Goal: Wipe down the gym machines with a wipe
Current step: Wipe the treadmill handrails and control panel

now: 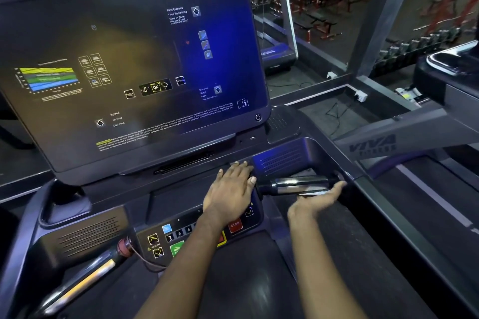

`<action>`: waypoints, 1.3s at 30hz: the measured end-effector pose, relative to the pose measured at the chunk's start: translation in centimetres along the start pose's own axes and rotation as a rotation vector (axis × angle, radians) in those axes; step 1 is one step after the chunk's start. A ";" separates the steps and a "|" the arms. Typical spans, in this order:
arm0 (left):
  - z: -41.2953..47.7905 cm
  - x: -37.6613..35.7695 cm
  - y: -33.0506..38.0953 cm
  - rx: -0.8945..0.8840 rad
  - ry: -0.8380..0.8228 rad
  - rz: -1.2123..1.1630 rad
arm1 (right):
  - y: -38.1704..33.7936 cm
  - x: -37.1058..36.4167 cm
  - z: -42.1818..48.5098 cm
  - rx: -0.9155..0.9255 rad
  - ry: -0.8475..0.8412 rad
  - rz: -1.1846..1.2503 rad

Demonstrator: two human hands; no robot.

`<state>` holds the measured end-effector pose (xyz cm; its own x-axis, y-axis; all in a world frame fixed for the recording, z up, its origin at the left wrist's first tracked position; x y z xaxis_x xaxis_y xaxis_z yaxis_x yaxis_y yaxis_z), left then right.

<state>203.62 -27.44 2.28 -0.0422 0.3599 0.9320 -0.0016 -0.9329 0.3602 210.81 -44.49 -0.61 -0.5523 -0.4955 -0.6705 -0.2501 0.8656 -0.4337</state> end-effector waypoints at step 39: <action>-0.8 1.8 -0.5 0.074 0.329 -0.335 | 0.9 -5.4 -2.3 0.537 -0.026 -1.802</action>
<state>202.75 -26.31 3.74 -0.3653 0.6063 0.7063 0.0014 -0.7584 0.6518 211.78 -40.89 4.04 0.0653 -0.6715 0.7381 -0.1948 -0.7340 -0.6506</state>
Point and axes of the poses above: each hand's wrist, its own z-axis towards the middle knuckle, its own x-axis out of the back of the hand, y = z × x, the point moved 3 cm from there along z, towards the middle knuckle, and after that the axes turned 10 degrees about -x, right-handed, at the moved point
